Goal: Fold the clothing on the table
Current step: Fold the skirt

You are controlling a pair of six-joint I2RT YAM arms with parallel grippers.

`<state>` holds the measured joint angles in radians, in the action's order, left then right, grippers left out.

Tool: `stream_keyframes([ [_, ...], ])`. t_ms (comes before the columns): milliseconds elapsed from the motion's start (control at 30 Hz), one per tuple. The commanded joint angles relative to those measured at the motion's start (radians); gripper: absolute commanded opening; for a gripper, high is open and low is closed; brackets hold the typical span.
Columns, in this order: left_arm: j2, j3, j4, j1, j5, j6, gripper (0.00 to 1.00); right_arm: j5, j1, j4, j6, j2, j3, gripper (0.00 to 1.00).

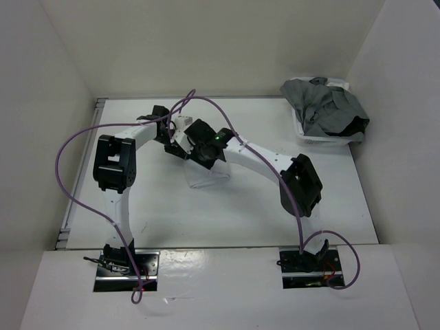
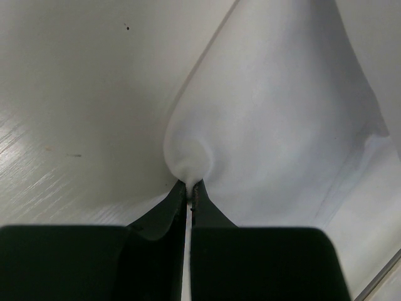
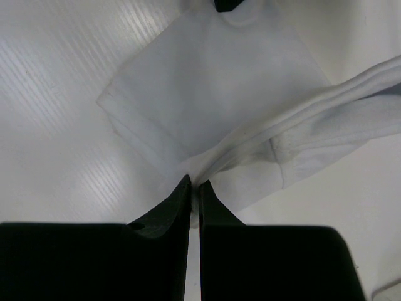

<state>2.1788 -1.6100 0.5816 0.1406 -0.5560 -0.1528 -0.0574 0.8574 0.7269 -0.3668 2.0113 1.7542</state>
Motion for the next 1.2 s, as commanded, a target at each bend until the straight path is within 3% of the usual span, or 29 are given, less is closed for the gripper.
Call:
stream_keyframes([
  [0,0.029,-0.005,0.035,-0.006,-0.007,-0.002,0.00,-0.001,0.028,-0.014,-0.015,-0.002,0.019,0.00],
  [533,0.010,0.013,0.035,-0.006,-0.025,-0.002,0.00,-0.010,0.106,-0.038,-0.034,0.082,0.087,0.00],
  [633,0.001,0.022,0.035,-0.006,-0.025,-0.002,0.00,-0.033,0.117,-0.066,-0.021,0.092,0.097,0.04],
  [667,0.001,0.022,0.035,-0.006,-0.034,-0.002,0.00,-0.033,0.117,-0.079,-0.011,0.102,0.108,0.17],
  [767,0.001,0.022,0.035,-0.006,-0.035,-0.002,0.00,-0.033,0.117,-0.095,0.015,0.112,0.140,0.34],
  [800,0.001,0.022,0.035,-0.006,-0.035,-0.002,0.00,-0.033,0.117,-0.095,0.016,0.112,0.152,0.52],
  [900,0.001,0.022,0.035,-0.006,-0.035,-0.002,0.00,-0.042,0.117,-0.084,0.029,0.121,0.208,0.61],
  [1067,-0.008,0.022,0.035,-0.006,-0.035,-0.002,0.01,-0.052,0.117,-0.034,0.029,0.078,0.265,0.64],
  [1167,-0.028,0.022,0.035,-0.006,-0.035,-0.002,0.19,-0.042,0.095,0.000,0.029,0.034,0.277,0.66],
])
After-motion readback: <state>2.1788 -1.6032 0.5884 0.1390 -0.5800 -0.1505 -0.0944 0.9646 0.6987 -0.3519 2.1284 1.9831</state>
